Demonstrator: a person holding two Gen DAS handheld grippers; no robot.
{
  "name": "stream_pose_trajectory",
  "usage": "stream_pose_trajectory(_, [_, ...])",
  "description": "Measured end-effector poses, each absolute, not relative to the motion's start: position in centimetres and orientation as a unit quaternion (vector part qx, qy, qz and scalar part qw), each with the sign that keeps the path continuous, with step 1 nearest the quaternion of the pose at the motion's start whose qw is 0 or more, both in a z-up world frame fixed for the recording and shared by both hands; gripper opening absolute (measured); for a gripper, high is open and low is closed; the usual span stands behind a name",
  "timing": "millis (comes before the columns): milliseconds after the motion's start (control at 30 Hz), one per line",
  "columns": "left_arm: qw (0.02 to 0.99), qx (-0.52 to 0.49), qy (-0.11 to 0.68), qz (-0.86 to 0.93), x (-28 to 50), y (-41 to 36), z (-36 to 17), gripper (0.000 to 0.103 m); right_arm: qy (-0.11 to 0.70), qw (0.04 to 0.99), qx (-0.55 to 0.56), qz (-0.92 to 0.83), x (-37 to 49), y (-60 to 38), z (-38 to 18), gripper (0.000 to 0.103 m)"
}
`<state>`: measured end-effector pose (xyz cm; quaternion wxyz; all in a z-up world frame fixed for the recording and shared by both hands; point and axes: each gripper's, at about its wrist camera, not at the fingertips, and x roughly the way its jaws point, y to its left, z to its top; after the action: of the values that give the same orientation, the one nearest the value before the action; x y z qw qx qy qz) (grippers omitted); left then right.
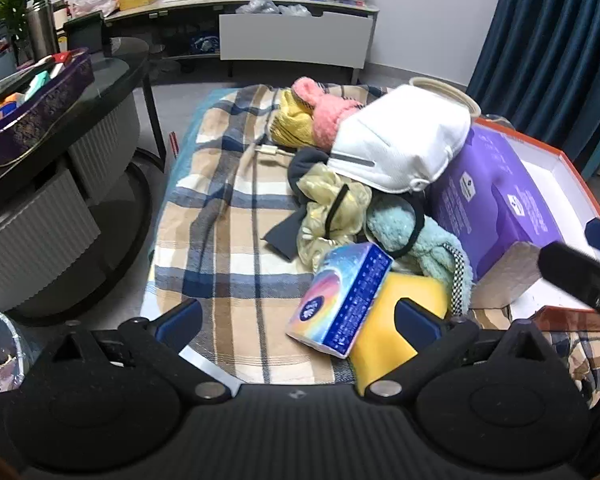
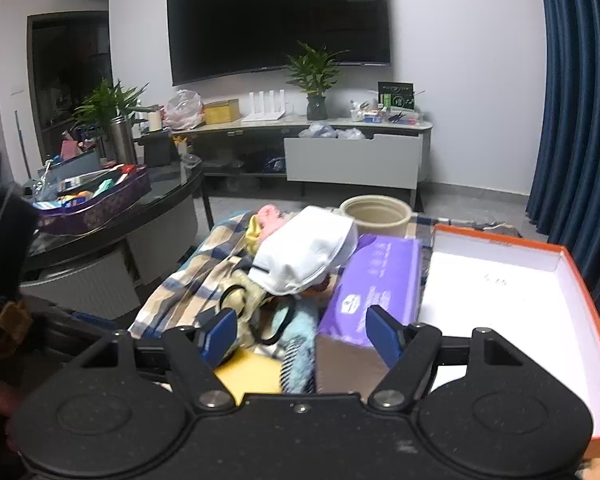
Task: Organize soft objects
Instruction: 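Move both tools over the pile of soft items on the blanket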
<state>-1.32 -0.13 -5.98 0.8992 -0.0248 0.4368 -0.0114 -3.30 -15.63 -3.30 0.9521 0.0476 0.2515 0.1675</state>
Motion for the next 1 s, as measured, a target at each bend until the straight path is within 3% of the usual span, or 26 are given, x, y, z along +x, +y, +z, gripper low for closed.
stream_pose_trajectory(1000, [0.892, -0.004, 0.452, -0.023, 0.2, -0.6, -7.3, 0.103, 0.314, 0.938, 0.072, 0.13, -4.4, -12.6, -5.3, 0.084])
